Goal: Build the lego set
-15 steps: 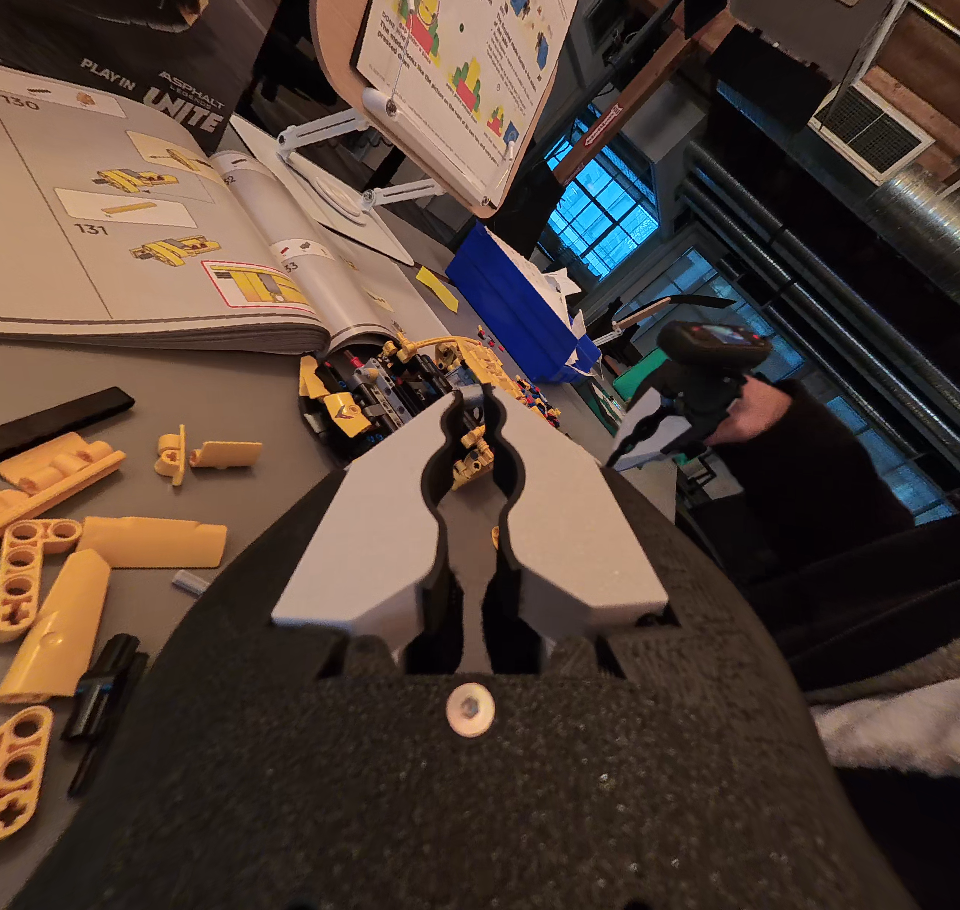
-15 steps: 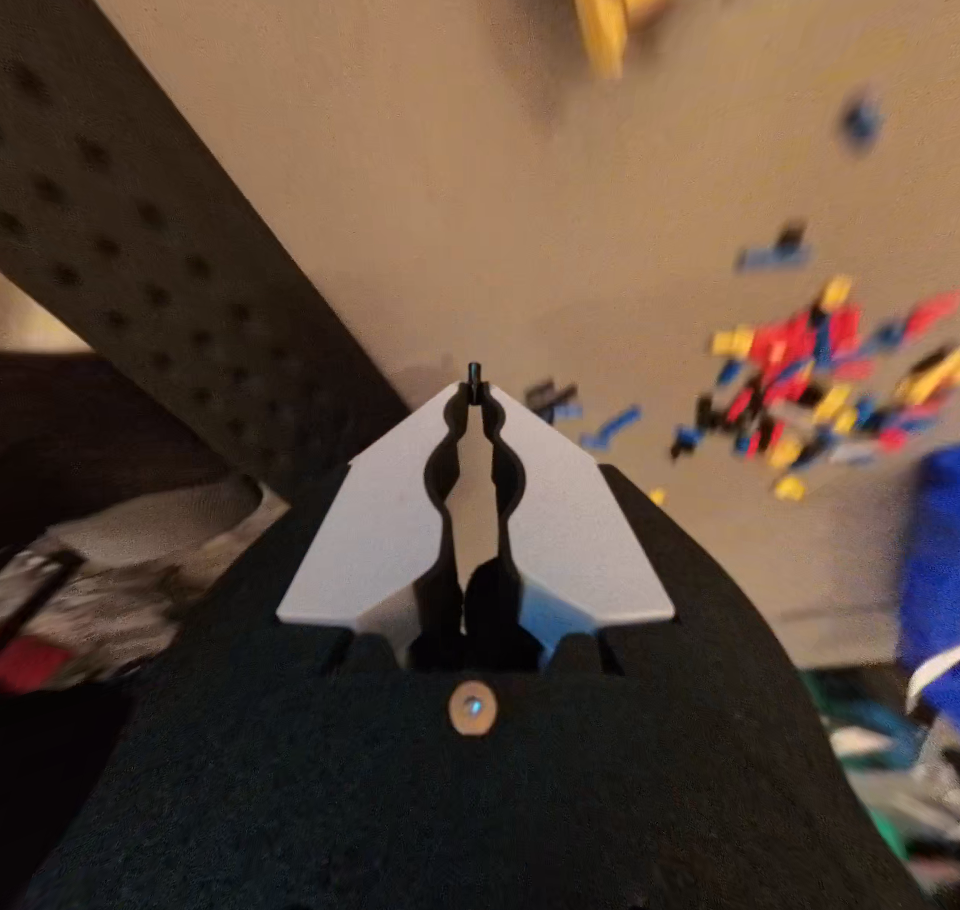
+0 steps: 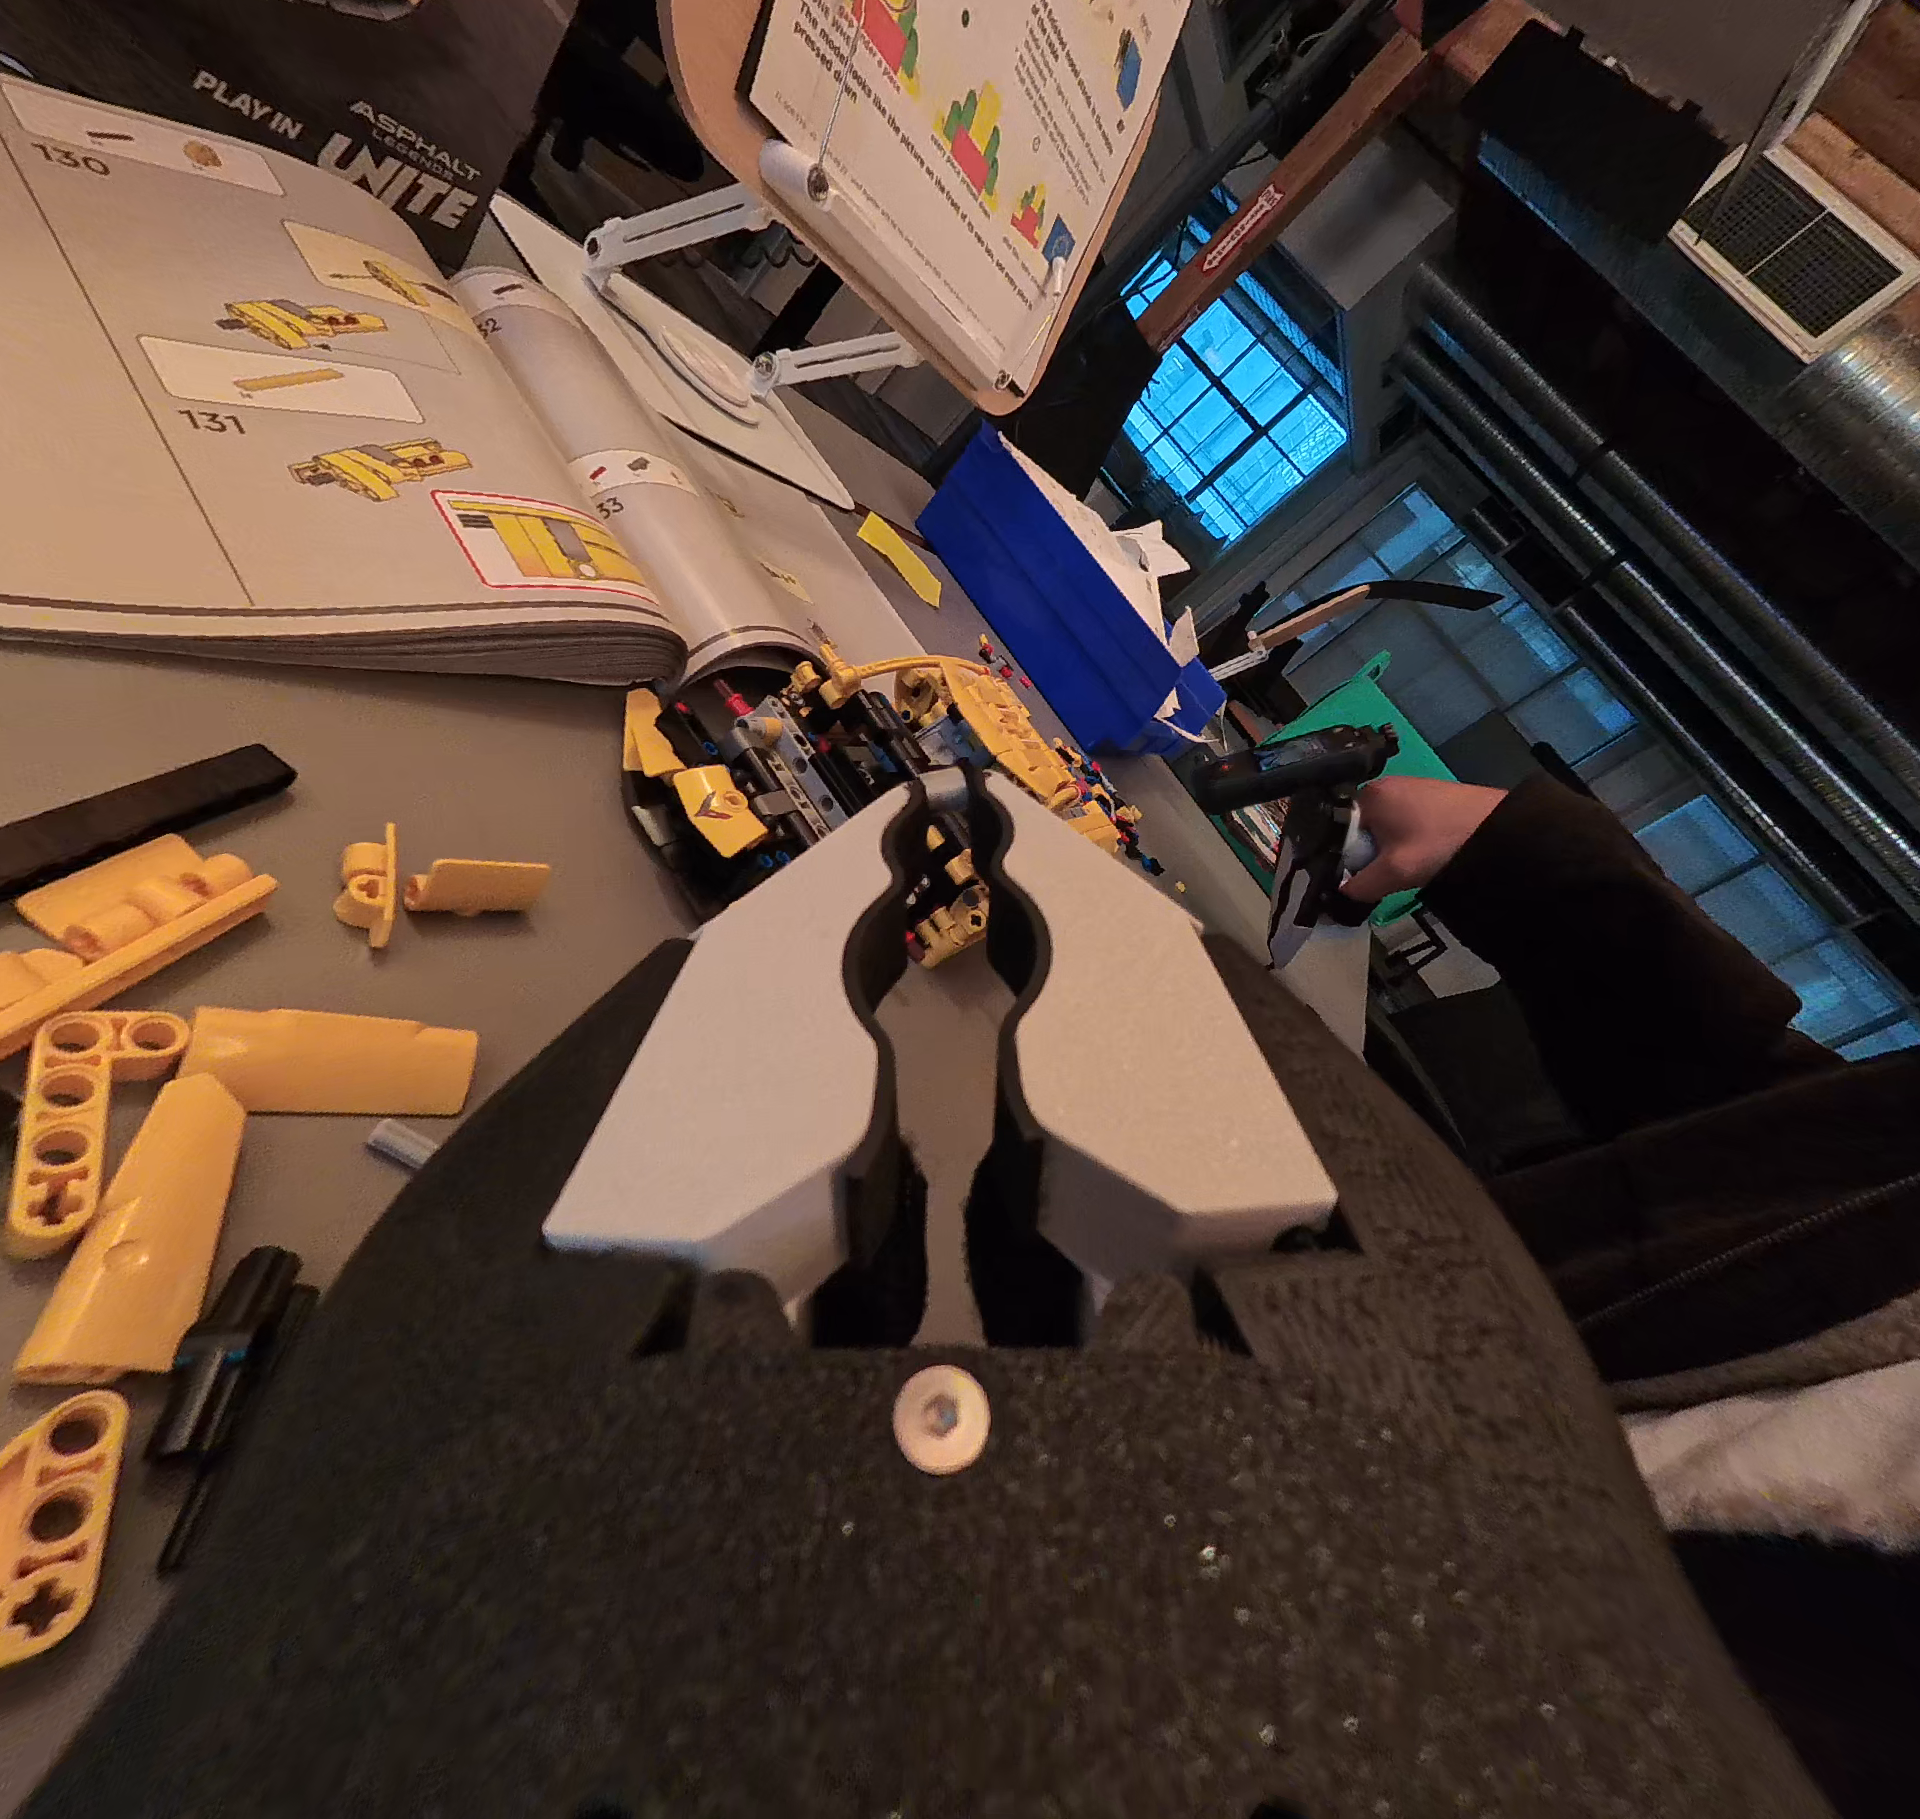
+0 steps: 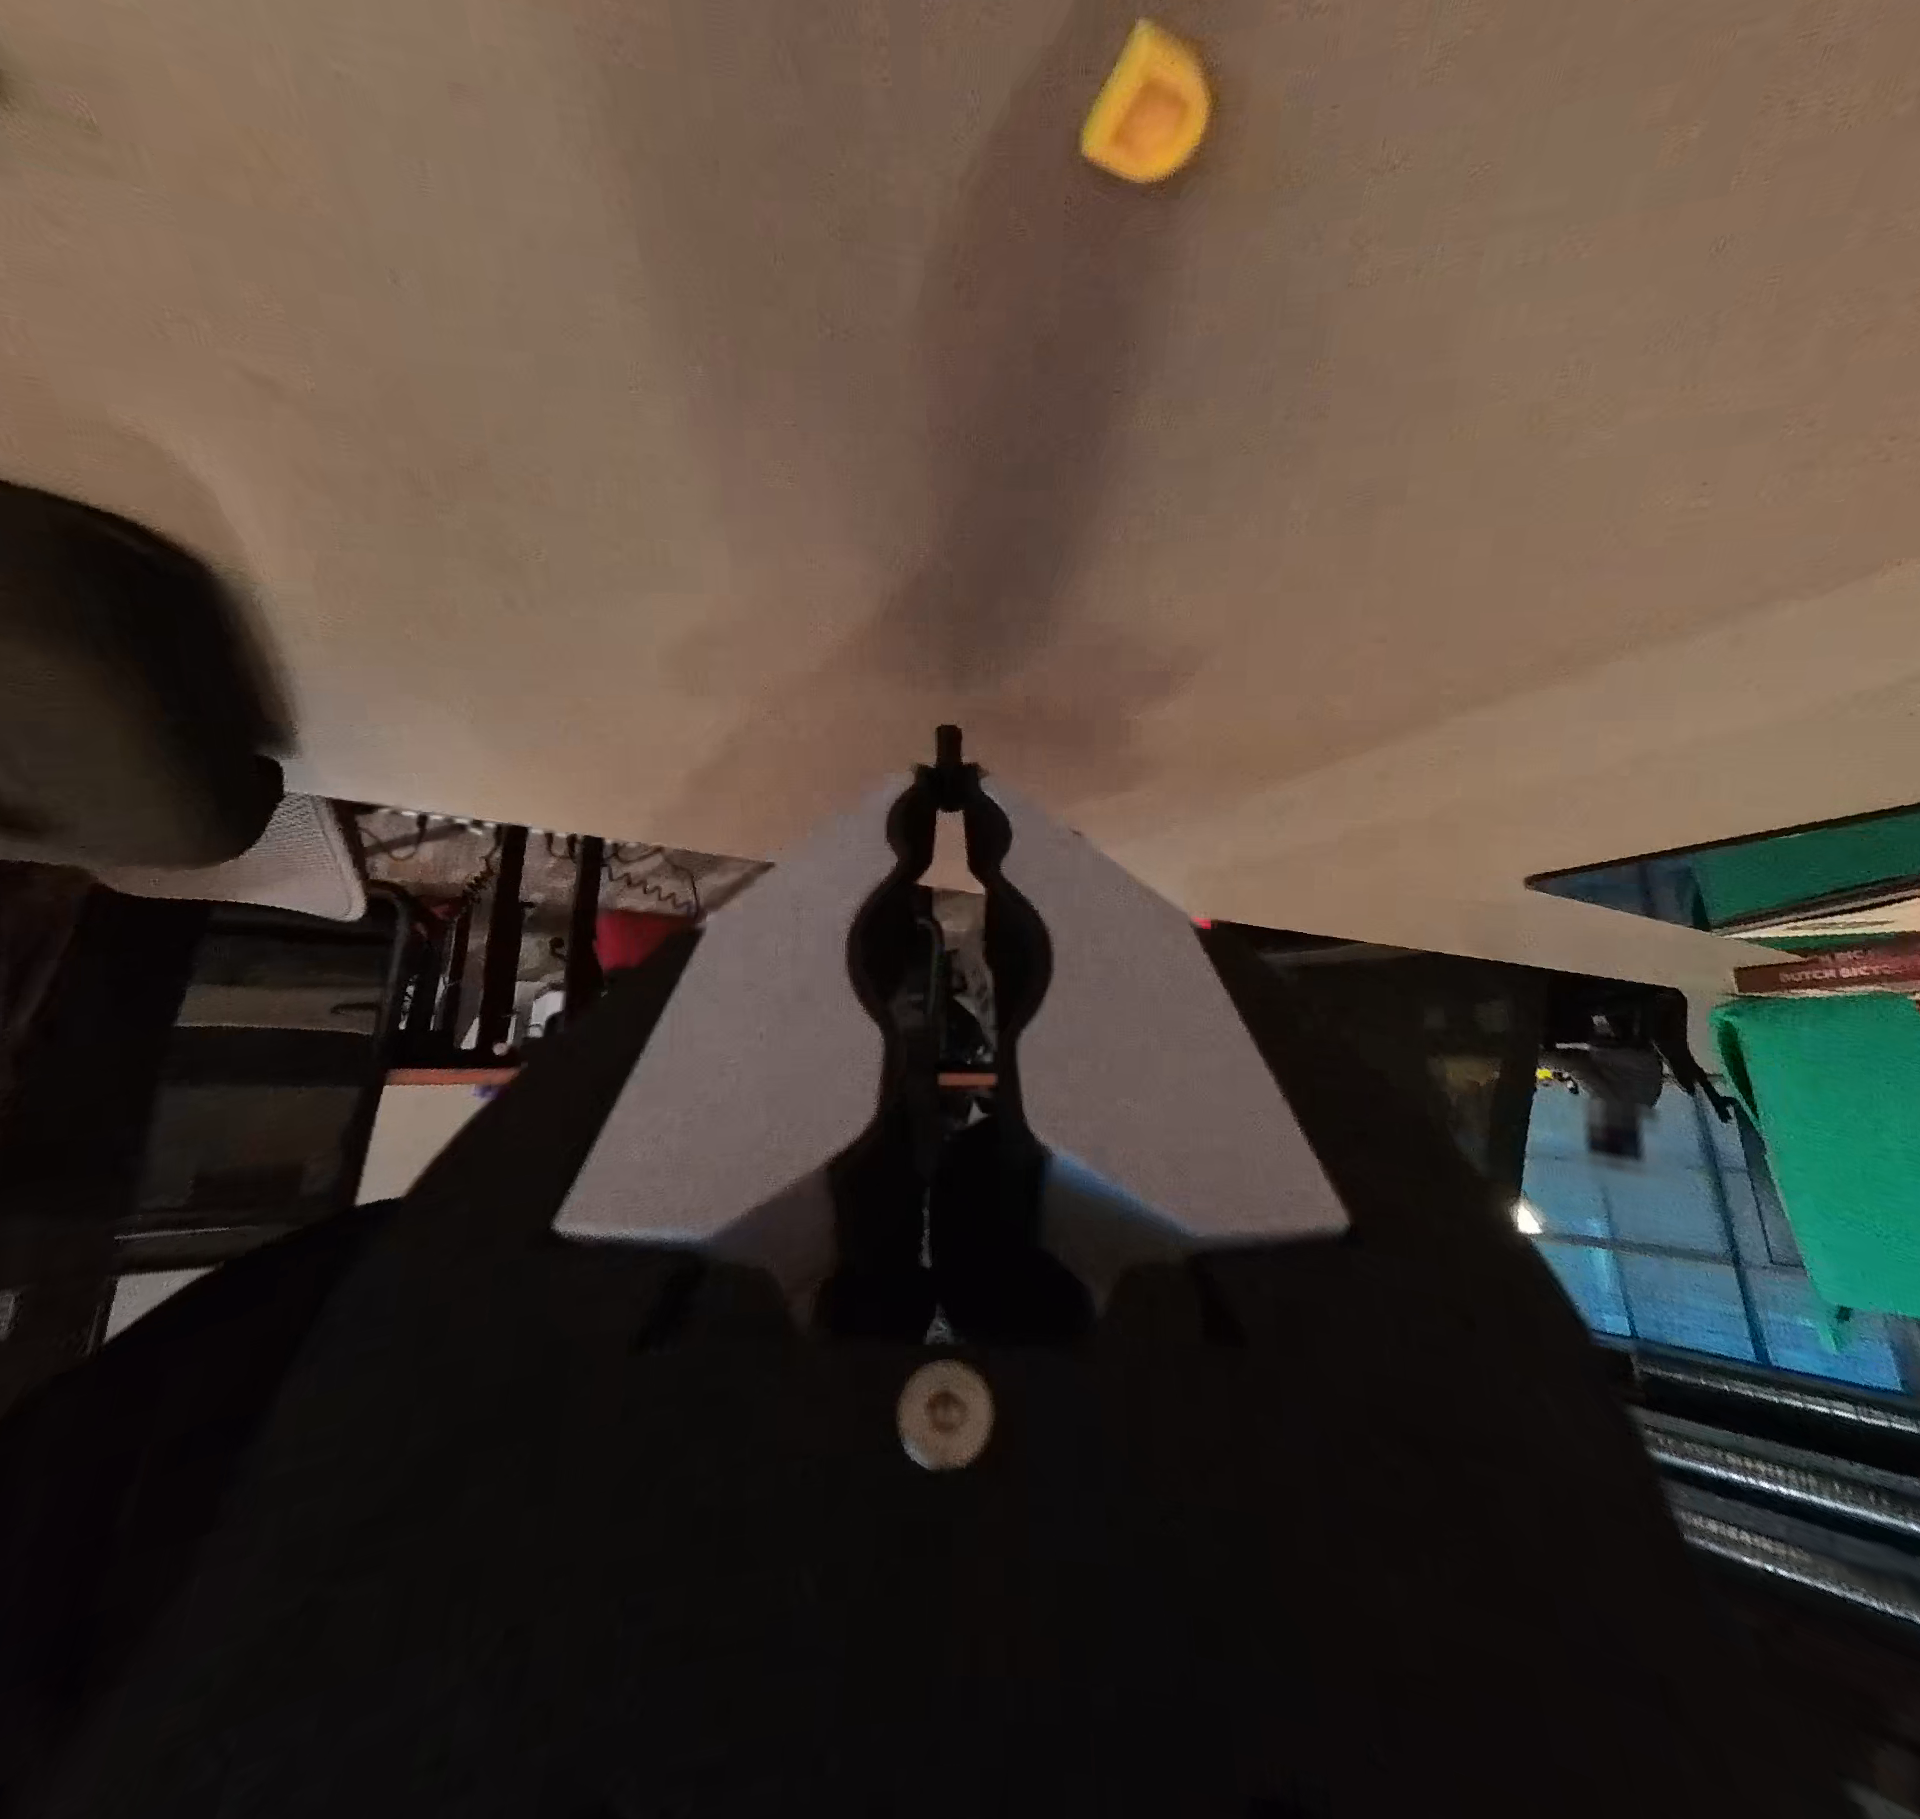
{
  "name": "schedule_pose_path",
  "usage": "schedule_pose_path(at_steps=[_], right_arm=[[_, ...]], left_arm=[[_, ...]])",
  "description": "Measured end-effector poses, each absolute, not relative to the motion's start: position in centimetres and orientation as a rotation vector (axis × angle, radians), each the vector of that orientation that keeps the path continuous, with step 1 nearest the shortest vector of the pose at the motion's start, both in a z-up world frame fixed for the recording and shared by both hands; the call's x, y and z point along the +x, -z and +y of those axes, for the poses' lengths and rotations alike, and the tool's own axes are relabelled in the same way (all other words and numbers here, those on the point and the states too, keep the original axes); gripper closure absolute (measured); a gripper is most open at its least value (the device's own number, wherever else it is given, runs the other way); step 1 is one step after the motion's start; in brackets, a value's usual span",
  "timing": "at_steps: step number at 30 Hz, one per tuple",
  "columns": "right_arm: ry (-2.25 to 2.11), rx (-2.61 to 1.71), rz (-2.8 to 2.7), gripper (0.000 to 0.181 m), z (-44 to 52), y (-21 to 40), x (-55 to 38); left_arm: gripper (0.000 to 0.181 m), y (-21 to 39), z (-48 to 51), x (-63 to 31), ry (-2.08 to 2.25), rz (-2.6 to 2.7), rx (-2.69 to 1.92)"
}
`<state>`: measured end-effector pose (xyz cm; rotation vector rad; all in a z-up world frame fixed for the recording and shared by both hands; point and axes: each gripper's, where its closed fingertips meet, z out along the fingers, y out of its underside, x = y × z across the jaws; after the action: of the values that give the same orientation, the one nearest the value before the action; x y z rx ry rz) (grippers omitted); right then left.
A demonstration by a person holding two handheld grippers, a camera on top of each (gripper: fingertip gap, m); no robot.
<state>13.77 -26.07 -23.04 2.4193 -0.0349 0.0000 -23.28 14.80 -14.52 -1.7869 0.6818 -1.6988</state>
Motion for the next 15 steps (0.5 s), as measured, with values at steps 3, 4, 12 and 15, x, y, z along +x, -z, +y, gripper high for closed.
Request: schedule_pose_path(at_steps=[3,4,12,15], right_arm=[[-0.018,2.410,-0.030,0.177,-26.0,23.4,14.1],[-0.032,2.403,-0.031,0.177,-26.1,23.5,14.4],[-0.050,2.420,-0.042,0.177,-26.0,23.7,15.0],[-0.057,2.420,-0.029,0.177,-26.1,23.7,15.1]], left_arm=[[0.174,14.7,14.8,-23.2,1.696,0.684,-1.794],[0.174,14.7,14.8,-23.2,1.695,0.684,-1.796],[0.174,14.8,14.8,-23.1,1.702,0.680,-1.802],[0.174,14.8,14.8,-23.1,1.702,0.683,-1.802]])
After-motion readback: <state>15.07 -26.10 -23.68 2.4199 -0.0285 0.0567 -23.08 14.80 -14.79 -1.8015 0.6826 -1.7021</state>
